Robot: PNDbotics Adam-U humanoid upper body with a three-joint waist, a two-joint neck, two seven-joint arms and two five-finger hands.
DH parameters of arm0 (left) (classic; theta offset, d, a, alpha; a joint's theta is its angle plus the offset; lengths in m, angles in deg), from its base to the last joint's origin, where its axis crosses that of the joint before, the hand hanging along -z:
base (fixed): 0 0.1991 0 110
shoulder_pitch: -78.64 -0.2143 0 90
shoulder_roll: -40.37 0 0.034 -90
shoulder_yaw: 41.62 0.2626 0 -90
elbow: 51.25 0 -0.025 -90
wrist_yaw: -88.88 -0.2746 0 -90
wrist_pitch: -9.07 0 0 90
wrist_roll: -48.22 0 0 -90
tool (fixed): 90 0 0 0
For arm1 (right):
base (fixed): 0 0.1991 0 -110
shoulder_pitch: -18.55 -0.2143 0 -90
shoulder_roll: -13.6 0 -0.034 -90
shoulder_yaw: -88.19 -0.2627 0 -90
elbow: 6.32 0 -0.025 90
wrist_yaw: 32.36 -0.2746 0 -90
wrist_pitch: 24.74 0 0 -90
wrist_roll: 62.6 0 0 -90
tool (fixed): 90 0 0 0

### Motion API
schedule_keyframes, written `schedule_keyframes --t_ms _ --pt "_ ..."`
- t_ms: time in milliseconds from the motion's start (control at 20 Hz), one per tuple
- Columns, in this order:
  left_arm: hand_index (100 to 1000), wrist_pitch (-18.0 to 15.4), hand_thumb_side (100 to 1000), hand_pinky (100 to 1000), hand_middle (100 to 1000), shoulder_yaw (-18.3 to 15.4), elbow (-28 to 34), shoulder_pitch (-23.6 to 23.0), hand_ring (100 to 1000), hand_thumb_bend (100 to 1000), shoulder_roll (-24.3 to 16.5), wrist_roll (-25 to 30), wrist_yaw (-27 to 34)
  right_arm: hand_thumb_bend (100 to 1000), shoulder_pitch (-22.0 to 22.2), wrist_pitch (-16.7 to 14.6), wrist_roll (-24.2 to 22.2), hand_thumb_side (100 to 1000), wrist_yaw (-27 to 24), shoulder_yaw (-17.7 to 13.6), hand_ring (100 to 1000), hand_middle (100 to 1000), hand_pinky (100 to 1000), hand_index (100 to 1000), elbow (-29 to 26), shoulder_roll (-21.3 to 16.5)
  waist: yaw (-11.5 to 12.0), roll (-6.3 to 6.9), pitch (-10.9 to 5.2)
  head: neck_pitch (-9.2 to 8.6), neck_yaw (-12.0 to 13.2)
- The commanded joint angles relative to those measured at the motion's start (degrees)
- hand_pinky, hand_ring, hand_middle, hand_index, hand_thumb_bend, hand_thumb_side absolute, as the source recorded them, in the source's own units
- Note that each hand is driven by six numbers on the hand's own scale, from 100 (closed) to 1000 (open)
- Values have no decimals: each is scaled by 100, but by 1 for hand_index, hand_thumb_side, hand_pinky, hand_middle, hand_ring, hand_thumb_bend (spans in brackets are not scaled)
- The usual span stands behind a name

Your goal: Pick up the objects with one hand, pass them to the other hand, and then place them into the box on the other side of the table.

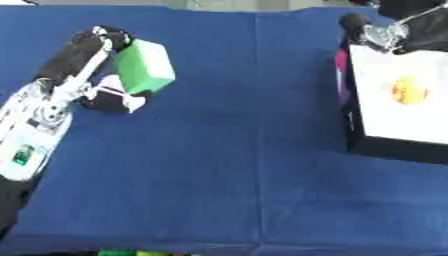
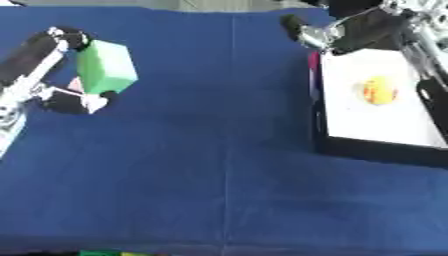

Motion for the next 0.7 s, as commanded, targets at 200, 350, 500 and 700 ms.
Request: schedule_keyframes --t_ms 200,350,500,700 --pt "613 -537 100 755 496 -56 -191 61 583 100 342 -473 -265 100 -453 -693 -590 100 832 381 1000 1000 1000 1000 471 246 -9 -24 -147 0 -167" --pt "608 -679 100 754 492 -19 -231 113 578 100 537 -568 -331 100 -649 -938 -724 100 1129 562 1000 1000 1000 1000 721 435 3 -44 -138 17 -207" --pt "604 -780 100 754 488 62 -233 175 574 100 719 -607 -380 100 -819 -1076 -702 100 1418 687 1000 1000 1000 1000 1020 659 33 -58 -131 26 -245" --pt "596 -871 106 753 481 142 -174 220 567 100 930 -645 -447 100 -960 -1208 -503 100 1791 786 1000 1000 1000 1000 1345 902 89 -66 -120 16 -298"
